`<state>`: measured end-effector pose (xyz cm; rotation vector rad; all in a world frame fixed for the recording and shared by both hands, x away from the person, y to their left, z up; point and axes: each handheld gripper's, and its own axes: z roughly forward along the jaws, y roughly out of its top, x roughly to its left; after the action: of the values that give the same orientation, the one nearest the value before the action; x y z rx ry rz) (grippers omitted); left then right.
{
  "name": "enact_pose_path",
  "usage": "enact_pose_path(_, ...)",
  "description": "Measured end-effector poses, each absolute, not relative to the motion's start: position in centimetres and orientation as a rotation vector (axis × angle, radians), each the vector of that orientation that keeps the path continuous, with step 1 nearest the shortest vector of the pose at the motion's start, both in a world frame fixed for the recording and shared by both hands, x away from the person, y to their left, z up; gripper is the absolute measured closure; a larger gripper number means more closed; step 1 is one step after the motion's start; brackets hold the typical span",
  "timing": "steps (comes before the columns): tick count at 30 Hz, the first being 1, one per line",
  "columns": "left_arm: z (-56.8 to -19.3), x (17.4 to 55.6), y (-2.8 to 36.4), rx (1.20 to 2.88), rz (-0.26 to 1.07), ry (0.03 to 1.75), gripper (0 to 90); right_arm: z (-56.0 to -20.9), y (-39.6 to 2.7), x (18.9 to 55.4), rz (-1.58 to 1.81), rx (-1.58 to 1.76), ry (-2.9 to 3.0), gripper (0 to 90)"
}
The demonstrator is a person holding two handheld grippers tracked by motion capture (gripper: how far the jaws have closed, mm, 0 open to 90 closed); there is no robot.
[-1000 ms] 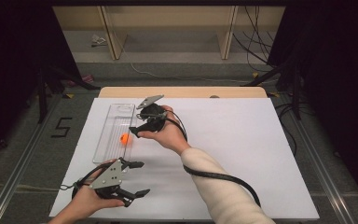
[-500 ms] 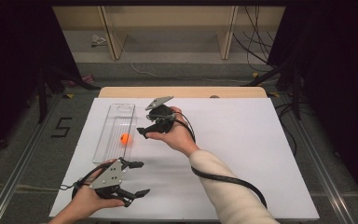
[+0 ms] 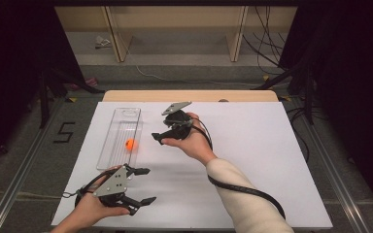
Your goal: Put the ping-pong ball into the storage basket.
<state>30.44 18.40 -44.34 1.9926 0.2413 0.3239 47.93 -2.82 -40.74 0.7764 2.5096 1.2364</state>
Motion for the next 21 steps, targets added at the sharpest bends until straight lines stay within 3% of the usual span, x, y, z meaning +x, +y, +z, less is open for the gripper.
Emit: enact_pose_path(21,-44.3,30.5,18.4,1.994,0.326,0.243,17.4,-41.0,-6.6,47.4,1.222,0.841,2.482,16.8)
